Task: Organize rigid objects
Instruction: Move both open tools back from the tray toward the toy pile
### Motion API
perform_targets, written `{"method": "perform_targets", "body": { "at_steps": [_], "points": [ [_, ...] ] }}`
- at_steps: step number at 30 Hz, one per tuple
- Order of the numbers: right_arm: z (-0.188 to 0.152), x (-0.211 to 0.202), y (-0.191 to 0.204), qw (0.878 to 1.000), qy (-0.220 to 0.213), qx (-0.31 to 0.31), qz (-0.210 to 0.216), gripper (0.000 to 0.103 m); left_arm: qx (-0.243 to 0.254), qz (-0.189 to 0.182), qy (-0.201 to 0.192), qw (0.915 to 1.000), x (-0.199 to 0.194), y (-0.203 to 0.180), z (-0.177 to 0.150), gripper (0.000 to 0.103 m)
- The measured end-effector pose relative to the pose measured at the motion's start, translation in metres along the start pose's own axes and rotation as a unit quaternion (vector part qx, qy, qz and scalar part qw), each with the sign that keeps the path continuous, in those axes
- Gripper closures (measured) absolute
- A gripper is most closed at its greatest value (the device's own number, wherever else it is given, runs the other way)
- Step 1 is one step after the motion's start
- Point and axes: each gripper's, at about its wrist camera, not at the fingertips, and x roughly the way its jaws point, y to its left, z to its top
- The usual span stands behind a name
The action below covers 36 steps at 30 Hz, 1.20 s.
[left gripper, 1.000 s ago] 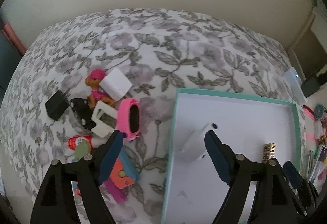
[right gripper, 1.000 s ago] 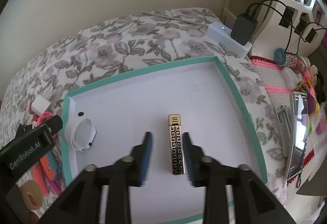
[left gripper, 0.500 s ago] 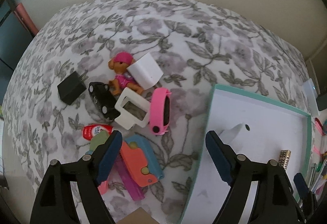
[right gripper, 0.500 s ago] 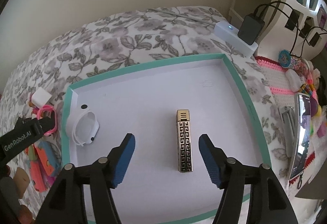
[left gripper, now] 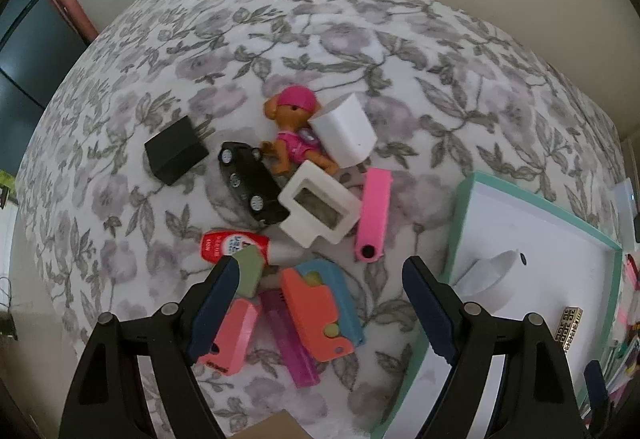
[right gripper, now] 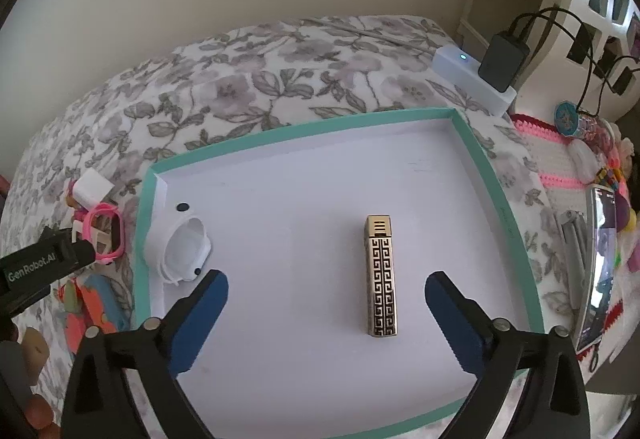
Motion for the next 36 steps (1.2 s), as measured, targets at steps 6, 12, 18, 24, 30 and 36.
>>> {"method": "perform_targets", "body": {
  "at_steps": [6,12,18,24,30,36],
  "points": [
    [-0.002,0.003,0.008,1.0,0.004,-0.011,0.003,0.0,-0.006,-0.003,0.005,1.0,0.002,0.008,0.002,0.019],
    [-0.002,0.001,0.011,1.0,-0.005,-0.009,0.006,0.0,-0.017,-0.019,-0.001,0.9997,-0.003,0.018,0.007,0.019],
    [0.002,-0.014,0.014,0.999,-0.034,0.002,0.01,0.0,-0.02,-0.016,-0.048,0.9985,-0.03,0.037,0.018,0.019],
    [0.007,-0.032,0.027,0.997,-0.064,0.006,0.033,0.0,-0.015,-0.005,-0.067,0.9976,-0.044,0.058,0.026,0.019],
    [0.01,-0.048,0.053,0.994,-0.083,-0.01,0.072,0.0,-0.03,0.0,-0.062,0.9976,-0.043,0.086,0.033,0.019],
    [0.006,-0.053,0.089,0.989,-0.077,-0.037,0.124,0.0,-0.047,-0.007,-0.039,0.9981,-0.03,0.11,0.032,0.019]
  ]
}}
